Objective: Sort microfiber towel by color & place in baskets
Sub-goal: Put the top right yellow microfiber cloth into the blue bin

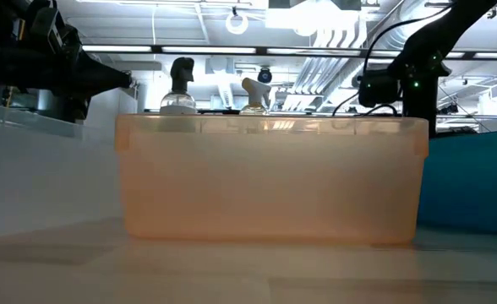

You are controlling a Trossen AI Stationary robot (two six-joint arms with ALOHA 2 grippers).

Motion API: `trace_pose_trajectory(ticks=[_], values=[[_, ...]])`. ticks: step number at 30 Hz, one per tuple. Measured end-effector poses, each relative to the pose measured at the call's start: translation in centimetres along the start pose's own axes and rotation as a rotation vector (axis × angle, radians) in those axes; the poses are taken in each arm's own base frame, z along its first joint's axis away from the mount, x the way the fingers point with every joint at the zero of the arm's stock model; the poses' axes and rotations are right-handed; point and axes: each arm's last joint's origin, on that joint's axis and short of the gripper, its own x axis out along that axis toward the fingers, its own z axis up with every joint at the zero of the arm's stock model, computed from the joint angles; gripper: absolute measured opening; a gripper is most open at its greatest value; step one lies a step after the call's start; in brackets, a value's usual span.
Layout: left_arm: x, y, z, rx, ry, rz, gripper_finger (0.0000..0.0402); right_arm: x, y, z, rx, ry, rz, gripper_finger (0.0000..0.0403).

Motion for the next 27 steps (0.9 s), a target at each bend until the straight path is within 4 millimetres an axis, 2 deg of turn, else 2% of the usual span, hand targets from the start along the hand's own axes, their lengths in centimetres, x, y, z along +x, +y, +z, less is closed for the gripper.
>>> trace_pose_trajectory(ticks=[1,3,5,10,15,18,22,24,27], values=[[0.0,0.0,0.0,0.000,0.000,0.000,0.0000,-0.3,0.0,0.0,-0.022,-0.005,0.015,0.0020],[0.0,0.0,0.0,0.000,0.000,0.000,0.0000,-1.4,0.1,0.3,-0.051,-0.015,0.066,0.0023],[0.0,0.0,0.0,0.000,0.000,0.000,0.0000,-3.4,0.3,0.9,-0.083,-0.055,0.155,0.0013],[0.0,0.0,0.0,0.000,0.000,0.000,0.0000,-10.7,-0.1,2.8,-0.222,-0.223,0.427,0.0005],[0.0,0.0,0.0,0.000,0.000,0.000,0.0000,-18.6,-2.2,3.4,-0.439,-0.276,0.848,0.0003],[0.0,0.0,0.0,0.000,0.000,0.000,0.0000,-22.3,-3.9,2.5,-0.553,-0.212,1.122,0.0002],[0.0,0.0,0.0,0.000,0.000,0.000,0.0000,-25.1,-6.1,0.3,-0.691,-0.036,1.402,0.0001],[0.0,0.0,0.0,0.000,0.000,0.000,0.0000,-25.8,-7.0,-0.9,-0.722,0.090,1.467,0.0001],[0.0,0.0,0.0,0.000,0.000,0.000,0.0000,-26.2,-8.1,-2.8,-0.758,0.275,1.450,0.0001]])
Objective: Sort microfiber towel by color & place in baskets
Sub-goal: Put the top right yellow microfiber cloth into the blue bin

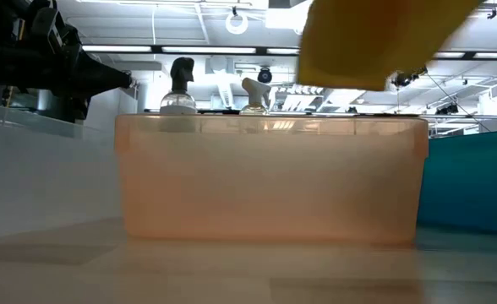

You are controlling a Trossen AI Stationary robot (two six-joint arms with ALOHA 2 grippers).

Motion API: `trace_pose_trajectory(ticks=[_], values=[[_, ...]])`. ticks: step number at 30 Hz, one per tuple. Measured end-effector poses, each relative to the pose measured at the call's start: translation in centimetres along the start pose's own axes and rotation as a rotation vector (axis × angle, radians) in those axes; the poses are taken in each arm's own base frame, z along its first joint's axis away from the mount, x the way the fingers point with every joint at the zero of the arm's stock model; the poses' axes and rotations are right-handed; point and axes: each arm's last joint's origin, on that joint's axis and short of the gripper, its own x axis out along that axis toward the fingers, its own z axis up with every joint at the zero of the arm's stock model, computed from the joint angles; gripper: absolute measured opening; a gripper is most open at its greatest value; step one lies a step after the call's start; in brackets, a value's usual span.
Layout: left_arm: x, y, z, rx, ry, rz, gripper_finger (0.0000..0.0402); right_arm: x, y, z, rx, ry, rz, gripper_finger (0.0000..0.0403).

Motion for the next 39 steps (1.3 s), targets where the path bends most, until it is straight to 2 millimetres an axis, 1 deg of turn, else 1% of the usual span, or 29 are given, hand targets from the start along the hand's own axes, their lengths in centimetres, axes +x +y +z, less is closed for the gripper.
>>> trace_pose_trajectory(ticks=[2,5,9,12,17,19,22,25,27,28,30,33,35,37,39], values=[[0.0,0.0,0.0,0.000,0.000,0.000,0.0000,0.4,0.4,-1.3,0.049,0.097,-0.017,0.0001],[0.0,0.0,0.0,0.000,0.000,0.000,0.0000,1.3,0.7,-3.3,0.085,0.233,-0.094,0.0000],[0.0,0.0,0.0,0.000,0.000,0.000,0.0000,2.6,1.3,-5.2,0.075,0.327,-0.185,0.0000],[0.0,0.0,0.0,0.000,0.000,0.000,0.0000,4.2,1.7,-6.2,0.056,0.378,-0.229,0.0000],[0.0,0.0,0.0,0.000,0.000,0.000,0.0000,7.6,1.9,-7.6,0.042,0.449,-0.338,0.0000],[0.0,0.0,0.0,0.000,0.000,0.000,0.0001,9.0,1.7,-8.3,0.024,0.513,-0.382,0.0000],[0.0,0.0,0.0,0.000,0.000,0.000,0.0001,10.6,1.2,-9.4,0.009,0.604,-0.470,0.0000],[0.0,0.0,0.0,0.000,0.000,0.000,0.0001,11.6,-0.1,-10.7,0.025,0.699,-0.599,0.0000],[0.0,0.0,0.0,0.000,0.000,0.000,0.0001,12.0,-1.0,-11.6,0.065,0.749,-0.644,0.0000],[0.0,0.0,0.0,0.000,0.000,0.000,0.0001,12.3,-1.4,-12.1,0.093,0.761,-0.646,0.0000],[0.0,0.0,0.0,0.000,0.000,0.000,0.0001,13.2,-1.9,-12.8,0.131,0.761,-0.590,0.0000],[0.0,0.0,0.0,0.000,0.000,0.000,0.0001,14.5,-1.9,-13.2,0.130,0.709,-0.451,0.0000],[0.0,0.0,0.0,0.000,0.000,0.000,0.0001,15.1,-1.8,-13.4,0.114,0.670,-0.391,0.0000],[0.0,0.0,0.0,0.000,0.000,0.000,0.0001,15.2,-2.1,-13.4,0.109,0.648,-0.399,0.0000],[0.0,0.0,0.0,0.000,0.000,0.000,0.0001,15.0,-2.5,-13.6,0.103,0.665,-0.440,0.0000]])
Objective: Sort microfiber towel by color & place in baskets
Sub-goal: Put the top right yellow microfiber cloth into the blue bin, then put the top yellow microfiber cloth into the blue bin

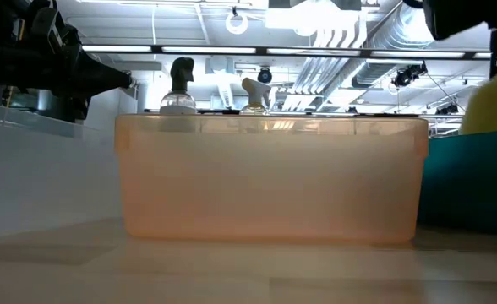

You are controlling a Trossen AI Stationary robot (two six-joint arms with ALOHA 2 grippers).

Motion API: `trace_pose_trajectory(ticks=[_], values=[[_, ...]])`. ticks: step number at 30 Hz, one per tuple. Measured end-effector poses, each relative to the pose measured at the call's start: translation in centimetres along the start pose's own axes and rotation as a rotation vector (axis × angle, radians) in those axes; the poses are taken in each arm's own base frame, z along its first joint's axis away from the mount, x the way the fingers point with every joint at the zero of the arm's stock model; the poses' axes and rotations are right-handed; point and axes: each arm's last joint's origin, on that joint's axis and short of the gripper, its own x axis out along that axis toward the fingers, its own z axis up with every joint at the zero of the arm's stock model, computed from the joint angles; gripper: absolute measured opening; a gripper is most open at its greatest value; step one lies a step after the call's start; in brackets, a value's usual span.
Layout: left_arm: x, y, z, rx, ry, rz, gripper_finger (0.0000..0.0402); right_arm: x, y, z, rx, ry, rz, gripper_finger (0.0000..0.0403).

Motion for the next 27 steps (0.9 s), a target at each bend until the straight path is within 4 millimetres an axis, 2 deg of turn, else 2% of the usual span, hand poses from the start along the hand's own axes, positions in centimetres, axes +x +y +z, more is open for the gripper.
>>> trace_pose_trajectory(ticks=[4,7,13,18,23,25,27], values=[[0.0,0.0,0.0,0.000,0.000,0.000,0.0001,0.0,-0.9,-0.3,0.027,0.034,-0.088,0.0007],[0.0,0.0,0.0,0.000,0.000,0.000,0.0001,-0.1,-1.0,-0.4,0.034,0.041,-0.106,0.0037],[0.0,0.0,0.0,0.000,0.000,0.000,0.0001,-0.6,-0.5,-0.3,-0.071,0.046,-0.085,0.0156],[0.0,0.0,0.0,0.000,0.000,0.000,0.0001,-2.7,0.2,-0.3,-0.184,0.074,-0.128,0.0243],[0.0,0.0,0.0,0.000,0.000,0.000,0.0001,-5.3,0.8,-0.1,-0.206,0.040,-0.210,0.0267],[0.0,0.0,0.0,0.000,0.000,0.000,0.0001,-6.3,0.8,0.2,-0.166,-0.050,-0.275,0.0267],[0.0,0.0,0.0,0.000,-0.001,0.000,0.0001,-7.2,0.3,0.9,-0.053,-0.179,-0.363,0.0268]])
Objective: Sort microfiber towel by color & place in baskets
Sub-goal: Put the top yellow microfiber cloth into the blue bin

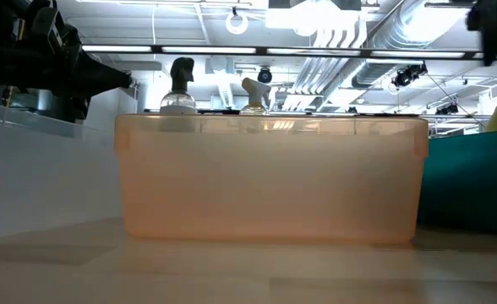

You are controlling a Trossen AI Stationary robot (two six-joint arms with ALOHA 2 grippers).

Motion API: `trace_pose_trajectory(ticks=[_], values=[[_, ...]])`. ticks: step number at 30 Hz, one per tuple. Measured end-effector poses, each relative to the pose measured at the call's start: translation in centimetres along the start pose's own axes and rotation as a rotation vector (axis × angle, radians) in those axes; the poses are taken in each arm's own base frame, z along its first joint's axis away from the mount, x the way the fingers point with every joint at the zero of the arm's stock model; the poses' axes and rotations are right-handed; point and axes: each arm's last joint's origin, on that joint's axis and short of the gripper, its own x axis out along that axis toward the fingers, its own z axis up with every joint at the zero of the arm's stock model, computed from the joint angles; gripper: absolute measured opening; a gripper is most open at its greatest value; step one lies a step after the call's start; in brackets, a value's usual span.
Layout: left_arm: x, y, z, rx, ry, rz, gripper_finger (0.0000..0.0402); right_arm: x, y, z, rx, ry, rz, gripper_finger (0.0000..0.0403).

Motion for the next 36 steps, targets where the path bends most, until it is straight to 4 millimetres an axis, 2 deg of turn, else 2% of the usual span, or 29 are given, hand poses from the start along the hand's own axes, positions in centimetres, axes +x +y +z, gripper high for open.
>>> trace_pose_trajectory(ticks=[4,7,12,15,19,27,30,33,36], values=[[0.0,0.0,0.0,0.000,0.001,0.000,0.0001,0.4,-2.6,2.6,0.265,-0.143,-0.192,0.0268],[0.0,0.0,0.0,0.000,0.001,0.000,0.0001,1.6,-5.0,5.4,0.353,-0.182,-0.266,0.0268],[0.0,0.0,0.0,0.000,0.001,0.000,0.0001,3.4,-8.1,10.8,0.381,-0.320,-0.140,0.0268],[0.0,0.0,0.0,0.000,0.000,0.000,0.0001,3.3,-9.2,12.8,0.336,-0.371,-0.035,0.0268],[0.0,0.0,0.0,0.000,0.000,0.000,0.0001,2.6,-10.1,12.9,0.252,-0.392,-0.021,0.0268],[0.0,0.0,0.1,-0.002,-0.010,-0.004,0.0001,-0.5,-10.9,11.1,0.240,-0.486,0.015,0.0268],[-0.1,-0.4,1.1,-0.054,-0.113,-0.055,0.0000,-1.6,-11.3,10.3,0.270,-0.517,0.028,0.0268],[-0.4,-0.9,2.7,-0.195,-0.265,-0.121,0.0000,-2.4,-11.8,9.6,0.310,-0.549,0.009,0.0268],[-0.7,-0.9,3.6,-0.335,-0.381,-0.105,0.0000,-2.9,-12.0,9.1,0.339,-0.570,0.000,0.0268]])
